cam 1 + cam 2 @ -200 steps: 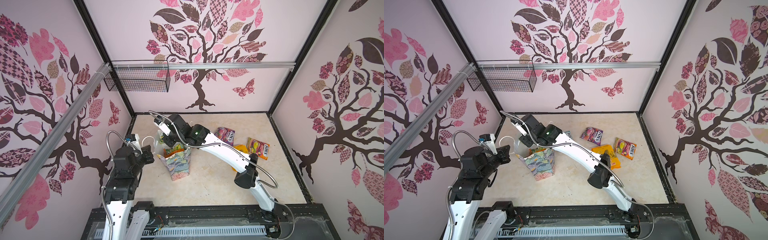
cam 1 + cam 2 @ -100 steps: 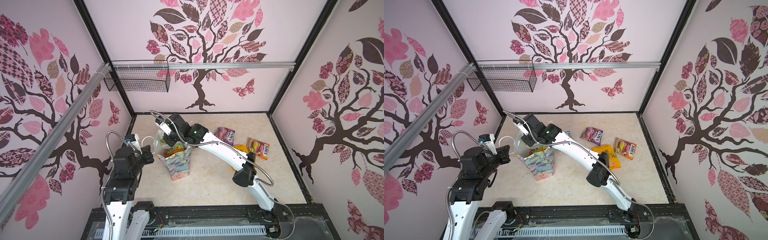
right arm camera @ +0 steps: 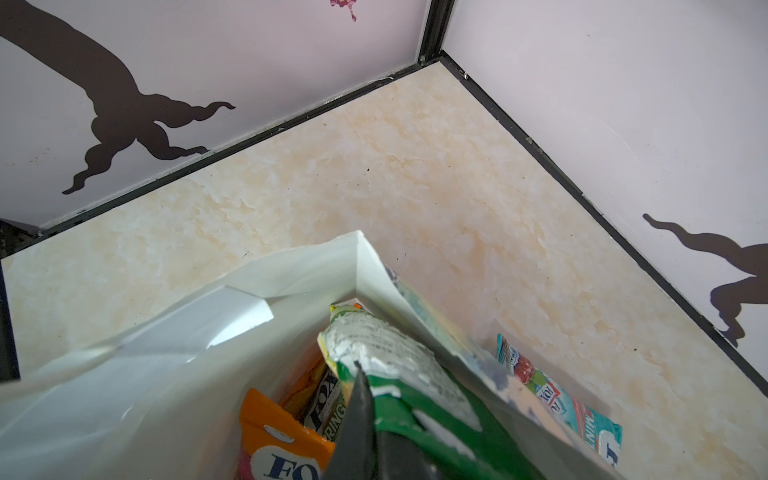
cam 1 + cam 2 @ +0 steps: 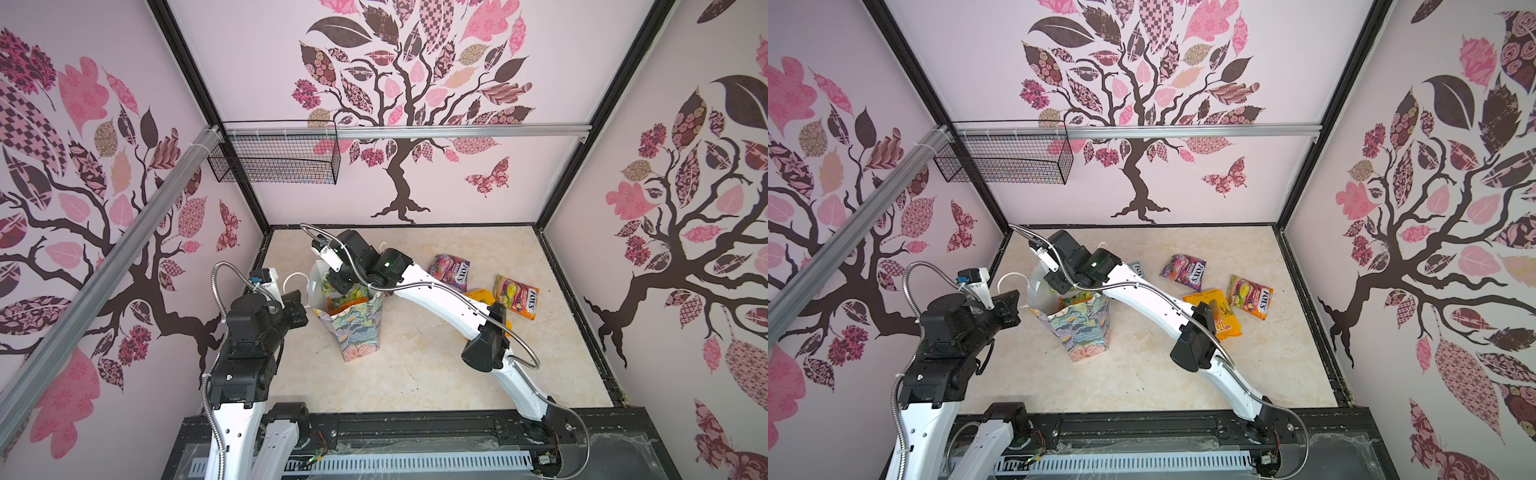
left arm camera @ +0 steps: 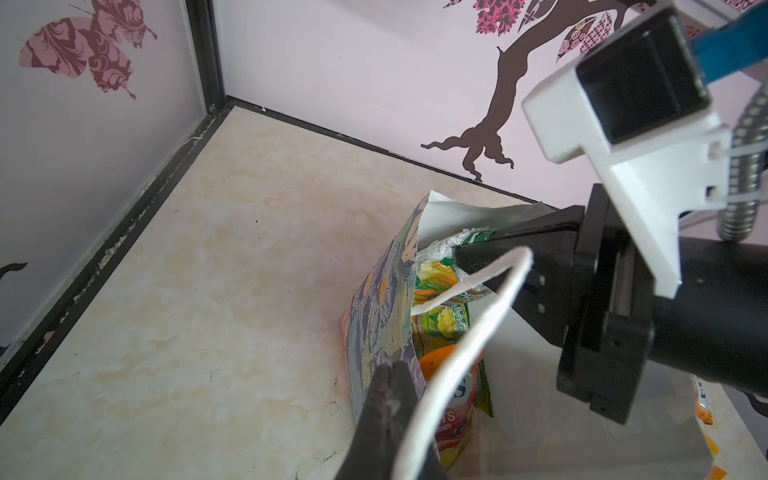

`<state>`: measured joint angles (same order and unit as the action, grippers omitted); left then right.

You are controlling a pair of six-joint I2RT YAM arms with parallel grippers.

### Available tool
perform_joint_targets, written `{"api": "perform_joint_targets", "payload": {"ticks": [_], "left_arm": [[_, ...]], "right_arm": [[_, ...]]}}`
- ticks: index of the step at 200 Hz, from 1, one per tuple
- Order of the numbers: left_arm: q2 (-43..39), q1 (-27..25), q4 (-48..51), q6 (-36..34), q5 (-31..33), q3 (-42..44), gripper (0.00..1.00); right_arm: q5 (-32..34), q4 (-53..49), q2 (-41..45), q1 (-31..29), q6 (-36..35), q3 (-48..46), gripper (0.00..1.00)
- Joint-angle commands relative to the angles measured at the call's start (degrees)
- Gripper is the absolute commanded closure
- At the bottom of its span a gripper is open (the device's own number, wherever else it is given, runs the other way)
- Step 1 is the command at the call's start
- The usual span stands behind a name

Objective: Place the snacks into the paper bag

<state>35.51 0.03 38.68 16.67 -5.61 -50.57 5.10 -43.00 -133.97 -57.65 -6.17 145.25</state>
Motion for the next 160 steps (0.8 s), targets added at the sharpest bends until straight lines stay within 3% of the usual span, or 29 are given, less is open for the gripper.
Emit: {"api": "perform_joint_targets", "payload": {"ticks": [1,59,117,160], "left_arm": [[-0.44,0.19,-0.44,-0.22,0.34,-0.79,0.97],[-0.36,0.16,-0.44,-0.32,0.4,-0.94,0.97],[-0.17,0.2,0.05,-0.7,1.02,-1.29,0.97],[-0.44,0.19,0.52,-1.02,2.04,-1.27,0.97]], "right_arm": [[0.23,2.99,-1.21,0.43,-0.28,3.29,0.8],[-0.39,3.04,0.72,0.38,0.24,3.38,0.64],[-6.79,3.19,5.11,0.35,3.51,3.45,0.64],[-6.89,2.34,10.2,0.41,6.22,3.42,0.63]]}}
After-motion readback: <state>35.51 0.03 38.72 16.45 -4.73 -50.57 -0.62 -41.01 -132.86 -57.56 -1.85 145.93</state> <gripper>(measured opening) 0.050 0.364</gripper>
